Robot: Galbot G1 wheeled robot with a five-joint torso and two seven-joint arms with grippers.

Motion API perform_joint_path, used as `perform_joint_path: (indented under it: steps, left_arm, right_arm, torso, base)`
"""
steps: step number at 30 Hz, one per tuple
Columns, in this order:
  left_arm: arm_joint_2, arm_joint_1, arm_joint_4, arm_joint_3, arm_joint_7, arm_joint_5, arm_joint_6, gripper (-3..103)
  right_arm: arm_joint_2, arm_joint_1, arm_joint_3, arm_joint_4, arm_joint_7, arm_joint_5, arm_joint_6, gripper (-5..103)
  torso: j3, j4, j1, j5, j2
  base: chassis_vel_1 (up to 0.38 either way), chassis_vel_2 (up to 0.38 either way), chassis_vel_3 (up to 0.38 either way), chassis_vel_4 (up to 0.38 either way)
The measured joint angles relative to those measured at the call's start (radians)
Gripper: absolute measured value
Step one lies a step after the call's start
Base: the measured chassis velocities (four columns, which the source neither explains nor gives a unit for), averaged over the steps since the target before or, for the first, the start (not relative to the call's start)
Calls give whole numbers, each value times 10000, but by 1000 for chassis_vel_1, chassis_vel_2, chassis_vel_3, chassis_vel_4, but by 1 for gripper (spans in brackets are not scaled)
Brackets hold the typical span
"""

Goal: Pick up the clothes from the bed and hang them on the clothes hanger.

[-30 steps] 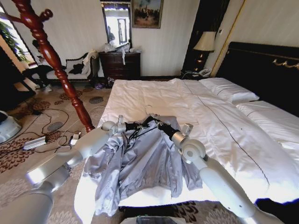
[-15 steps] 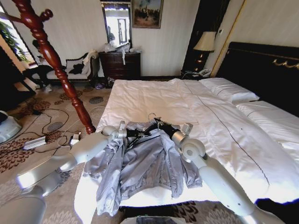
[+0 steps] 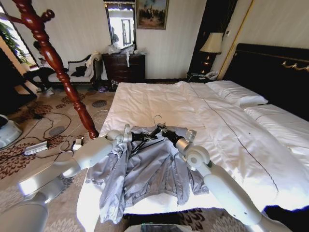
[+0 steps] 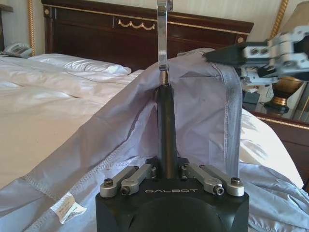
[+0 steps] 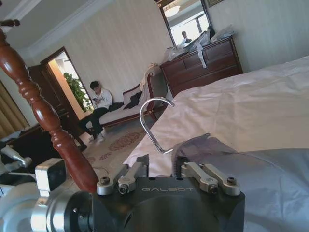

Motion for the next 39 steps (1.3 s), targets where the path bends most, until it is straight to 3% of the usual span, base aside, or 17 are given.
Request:
perform_joint_path:
  steps: [6, 8, 11, 13, 15, 16, 19, 26, 32, 39]
  left_arm:
    - [-119, -16, 81, -107, -107, -174, 16, 15]
    - [-155, -16, 110, -137, -123, -225, 18, 15]
    - [-157, 6, 114, -192, -186, -291, 18, 15]
    - [-149, 17, 110, -194, -188, -301, 18, 15]
    - [-133, 53, 110, -228, -192, -316, 13, 15]
    - [-133, 53, 110, -228, -192, -316, 13, 15]
    - [-169, 92, 122, -296, -233, -374, -6, 15]
    - [-200, 102, 122, -342, -310, -456, -35, 15]
    - [-75, 76, 95, -336, -225, -540, -38, 15]
    - [124, -15, -152, -232, -100, -617, -77, 15]
  right_arm:
    - [21, -174, 119, 267, 90, 548, -250, 42]
    - [-30, -317, 128, 300, -42, 343, -285, 54]
    - [-158, -642, 273, 283, -385, -1014, -376, 70]
    - [-197, -675, 272, 249, -451, -1279, -353, 70]
    - [-347, -770, 164, 129, -696, -2351, -174, 81]
    - [-347, -770, 164, 129, -696, -2351, -174, 81]
    - [-427, -843, 23, -48, -1045, -4235, 139, 96]
    - [-580, -1067, 130, 69, -1376, -5318, 433, 100]
    - [-1018, -1681, 866, 182, -1743, -6244, 1160, 100]
    - [-1765, -2191, 1552, -153, -2340, -8901, 1922, 100]
  torso:
    - [0, -1, 0, 0, 0]
    - [0, -2, 0, 0, 0]
    - [0, -3, 0, 0, 0]
    - [0, -2, 0, 0, 0]
    - [0, -1, 1, 0, 0]
    - [0, -1, 1, 0, 0]
    - [0, -1, 0, 0, 0]
    - [0, 0, 1, 0, 0]
    - [0, -2, 2, 1, 0]
    - [0, -2, 1, 1, 0]
  base:
    - [0, 0, 0, 0]
    - [0, 0, 0, 0]
    - [0, 0, 0, 0]
    - [0, 0, 0, 0]
    - [0, 0, 0, 0]
    - [0, 0, 0, 0]
    - [0, 0, 0, 0]
    - [0, 0, 0, 0]
    - [0, 0, 0, 0]
    - [0, 0, 0, 0]
